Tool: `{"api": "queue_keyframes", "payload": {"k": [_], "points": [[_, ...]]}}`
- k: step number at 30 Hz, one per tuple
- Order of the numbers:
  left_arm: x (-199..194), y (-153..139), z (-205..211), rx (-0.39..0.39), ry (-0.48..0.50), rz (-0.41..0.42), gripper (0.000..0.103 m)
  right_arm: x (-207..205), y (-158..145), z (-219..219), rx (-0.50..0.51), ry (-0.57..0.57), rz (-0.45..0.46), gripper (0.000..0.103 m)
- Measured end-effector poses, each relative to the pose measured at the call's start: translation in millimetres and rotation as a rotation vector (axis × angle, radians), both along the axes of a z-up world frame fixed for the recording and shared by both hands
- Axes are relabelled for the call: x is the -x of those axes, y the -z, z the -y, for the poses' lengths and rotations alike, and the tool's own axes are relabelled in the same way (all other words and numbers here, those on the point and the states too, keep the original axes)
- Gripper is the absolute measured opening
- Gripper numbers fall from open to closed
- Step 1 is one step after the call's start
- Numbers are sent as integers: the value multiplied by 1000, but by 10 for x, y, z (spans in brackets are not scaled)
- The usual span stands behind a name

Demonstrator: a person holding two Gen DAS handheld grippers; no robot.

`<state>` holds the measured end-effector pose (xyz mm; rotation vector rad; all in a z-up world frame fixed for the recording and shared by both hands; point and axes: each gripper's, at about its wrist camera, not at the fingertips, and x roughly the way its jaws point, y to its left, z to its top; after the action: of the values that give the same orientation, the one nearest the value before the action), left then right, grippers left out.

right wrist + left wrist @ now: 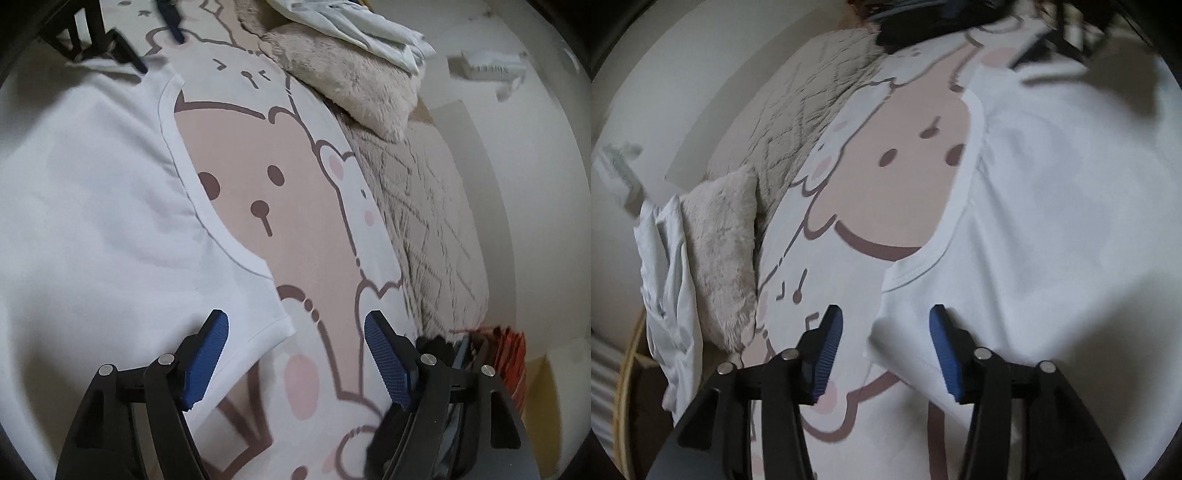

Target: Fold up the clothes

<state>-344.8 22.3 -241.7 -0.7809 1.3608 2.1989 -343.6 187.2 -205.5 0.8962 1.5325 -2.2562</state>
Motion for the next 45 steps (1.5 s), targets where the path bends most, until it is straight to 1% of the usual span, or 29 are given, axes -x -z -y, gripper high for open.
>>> {"api": "queue_keyframes", "payload": {"k": [1,3,5,7,10,11,15,17,18,21,23,25,26,27,28,30,31,32,34,37,40,41,43,45], "points": [[-22,52,-19,23,17,-13,49,16,31,11,-19,-15,-5,73],[-57,92,-27,32,32,-44,49,47,129,40,-72,-49,-9,69],[-92,132,-34,42,46,-75,49,69,211,60,-105,-77,-8,69],[-90,124,-24,32,38,-78,49,75,274,93,-122,-100,-5,69],[-102,144,-38,42,37,-94,49,89,378,136,-153,-129,15,69],[-106,151,-42,45,37,-99,49,106,398,142,-157,-133,29,69],[-100,162,-25,34,21,-104,49,246,384,117,-118,-113,123,69],[-69,153,-13,23,15,-80,49,418,329,51,-46,-69,227,69],[-26,130,4,7,4,-47,49,517,302,10,-2,-37,285,69],[201,22,87,-75,-49,120,49,802,240,-122,119,57,457,69],[422,-49,160,-140,-91,275,49,982,239,-207,185,116,571,69],[639,-73,217,-178,-134,409,52,1095,267,-231,207,144,643,69],[750,-77,239,-190,-158,471,61,1136,282,-227,205,149,669,69],[845,-58,245,-186,-187,515,70,1160,292,-217,199,150,684,70],[940,-38,251,-181,-216,558,74,1185,302,-206,192,150,699,70],[1110,11,251,-163,-268,633,90,1228,322,-183,177,151,726,71],[1185,41,244,-148,-291,664,93,1240,331,-164,164,153,733,71],[1231,71,216,-125,-296,683,97,1247,342,-140,149,157,737,71],[1259,111,149,-82,-299,688,102,1239,359,-66,105,168,728,71],[1277,158,49,-24,-299,689,103,1214,375,15,53,160,714,71],[1226,150,27,-21,-301,666,103,1288,397,6,64,191,759,71],[1191,140,22,-24,-298,648,102,1326,402,-20,81,203,783,71],[1109,108,16,-41,-280,632,95,1377,412,-55,104,216,816,71],[1017,76,3,-59,-257,623,79,1406,421,-64,114,219,838,71]]}}
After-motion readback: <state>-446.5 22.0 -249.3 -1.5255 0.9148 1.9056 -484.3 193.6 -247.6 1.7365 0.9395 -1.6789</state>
